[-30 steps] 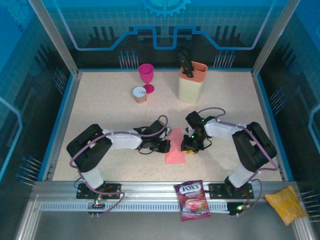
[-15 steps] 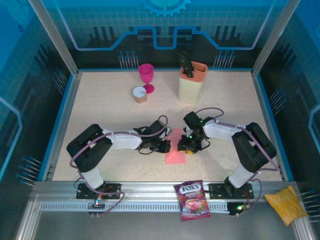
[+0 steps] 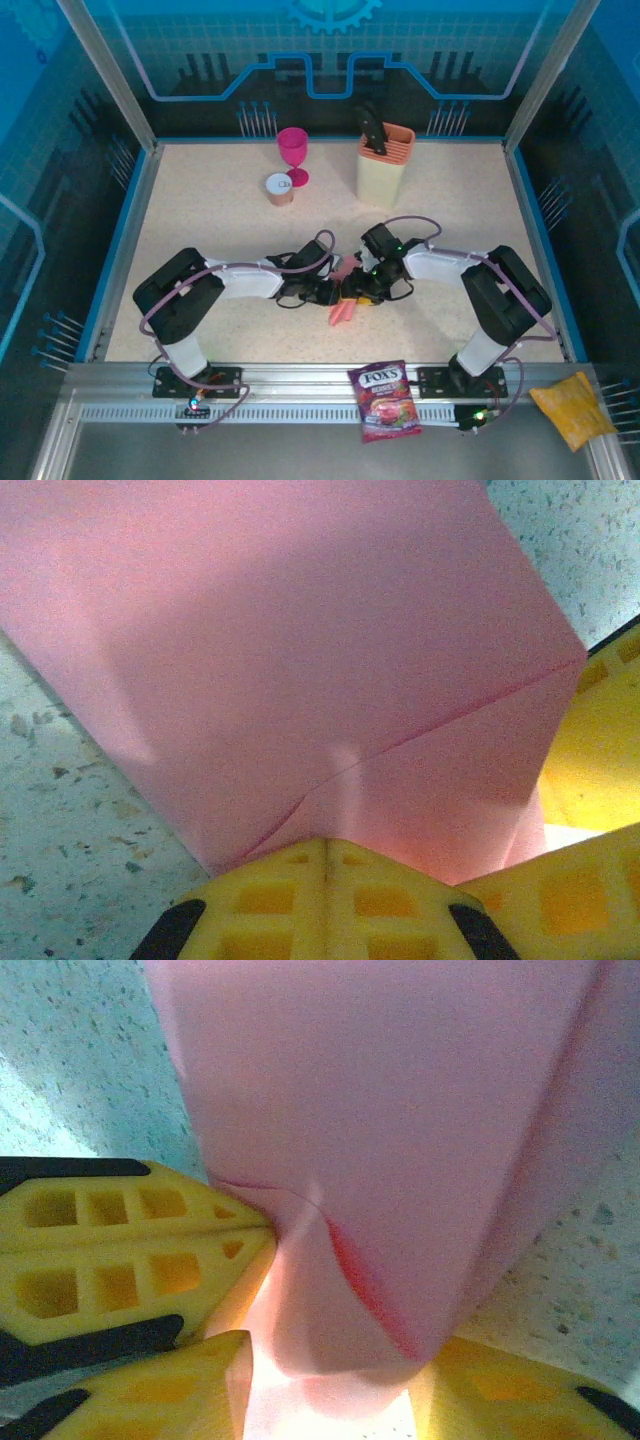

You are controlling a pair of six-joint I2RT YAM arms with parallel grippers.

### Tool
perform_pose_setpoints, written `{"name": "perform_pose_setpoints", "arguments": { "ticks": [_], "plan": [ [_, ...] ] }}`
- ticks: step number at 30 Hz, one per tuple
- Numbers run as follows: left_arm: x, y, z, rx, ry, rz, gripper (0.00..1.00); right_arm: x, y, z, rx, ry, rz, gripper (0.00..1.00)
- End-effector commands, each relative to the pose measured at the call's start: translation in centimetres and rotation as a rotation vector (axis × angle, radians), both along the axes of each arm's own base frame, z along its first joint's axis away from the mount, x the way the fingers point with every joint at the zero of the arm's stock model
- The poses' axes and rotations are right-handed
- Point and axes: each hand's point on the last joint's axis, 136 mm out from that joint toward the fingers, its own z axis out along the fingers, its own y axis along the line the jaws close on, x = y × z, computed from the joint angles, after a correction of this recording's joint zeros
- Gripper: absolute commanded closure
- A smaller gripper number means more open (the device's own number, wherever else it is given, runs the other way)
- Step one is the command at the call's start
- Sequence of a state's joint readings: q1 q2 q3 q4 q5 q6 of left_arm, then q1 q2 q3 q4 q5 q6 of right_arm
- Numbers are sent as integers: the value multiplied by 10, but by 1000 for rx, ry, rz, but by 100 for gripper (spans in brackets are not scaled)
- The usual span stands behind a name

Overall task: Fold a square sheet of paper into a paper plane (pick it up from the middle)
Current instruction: Turn over the paper at the center of the table.

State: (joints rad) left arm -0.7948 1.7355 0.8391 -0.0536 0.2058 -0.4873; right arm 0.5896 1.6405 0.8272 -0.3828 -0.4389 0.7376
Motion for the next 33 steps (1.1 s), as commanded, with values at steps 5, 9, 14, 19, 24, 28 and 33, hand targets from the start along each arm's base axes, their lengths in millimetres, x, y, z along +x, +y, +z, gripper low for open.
{"name": "perform_pose_setpoints", "arguments": {
  "ticks": [5,9,14,19,24,28,33],
  "plan": [
    [-16,12,-21,52,51,-34,100,13,3,6,77,-47,-31,48],
    [-17,13,-21,53,53,-35,100,24,2,10,120,-77,-51,48],
    [-17,13,-21,52,52,-35,100,35,-1,15,157,-118,-71,49],
    [-18,14,-22,55,53,-37,100,43,0,19,194,-153,-81,51],
    [-18,14,-22,56,53,-36,100,42,0,17,199,-153,-72,53],
    [-18,14,-22,56,53,-35,100,38,-4,12,189,-140,-74,58],
    [-18,14,-22,57,54,-36,100,30,-10,3,168,-117,-77,63]
  ]
}}
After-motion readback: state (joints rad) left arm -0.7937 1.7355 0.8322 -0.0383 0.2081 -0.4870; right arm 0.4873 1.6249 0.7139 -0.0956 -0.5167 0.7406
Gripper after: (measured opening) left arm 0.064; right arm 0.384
